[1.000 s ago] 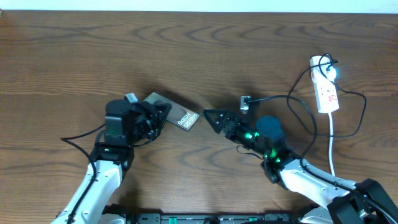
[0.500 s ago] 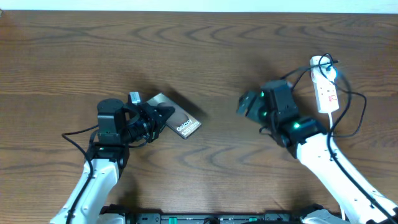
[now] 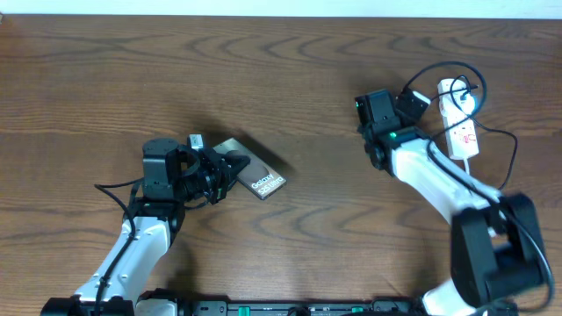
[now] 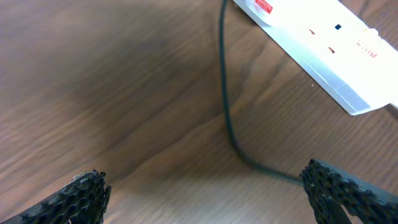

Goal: Plug charger to phone and switch on socket
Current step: 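Lower the right gripper and grasp the black cable near its plug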

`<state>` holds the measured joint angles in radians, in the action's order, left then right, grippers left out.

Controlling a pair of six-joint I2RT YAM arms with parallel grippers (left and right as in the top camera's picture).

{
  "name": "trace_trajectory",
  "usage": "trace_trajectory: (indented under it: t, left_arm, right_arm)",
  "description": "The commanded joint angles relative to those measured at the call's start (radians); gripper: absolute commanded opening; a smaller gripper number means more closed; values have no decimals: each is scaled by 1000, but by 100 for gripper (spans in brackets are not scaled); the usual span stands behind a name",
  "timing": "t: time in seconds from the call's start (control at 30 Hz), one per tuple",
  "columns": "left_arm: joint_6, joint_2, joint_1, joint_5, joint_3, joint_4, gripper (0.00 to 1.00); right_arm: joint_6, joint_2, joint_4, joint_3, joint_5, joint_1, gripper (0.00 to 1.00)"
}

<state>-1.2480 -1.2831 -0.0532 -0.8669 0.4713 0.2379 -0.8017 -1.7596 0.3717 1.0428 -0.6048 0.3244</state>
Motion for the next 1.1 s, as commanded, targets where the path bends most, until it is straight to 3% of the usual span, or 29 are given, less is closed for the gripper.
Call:
trace_trajectory:
  t: [0.0,0.17,0.4,0.5,0.8,0.97,1.07]
  left_arm:
    - [17,4,5,-46,14,10,7]
    - [17,4,5,-41,14,10,7]
    - [17,4,5,-37,14,10,7]
    - [17,4,5,-30,14,10,7]
    - [18,4,5,-8,14,10,8]
    - [17,4,5,-8,14,10,7]
    - [17,4,5,-9,14,10,7]
  right_arm:
    - [5,-83,-24,51,-84,-43,99]
    - [3,-156,-116,56,-70,-89,99]
    - [46,-272,-274,56,118,-167,97]
    - [105,-320,-327,56,168,-169,86]
    - [289,-339,-376,56,208,-91,19]
    - [424,-309,-354,56,224,-23,11]
    - [452,-276,-250,56,225,48,9]
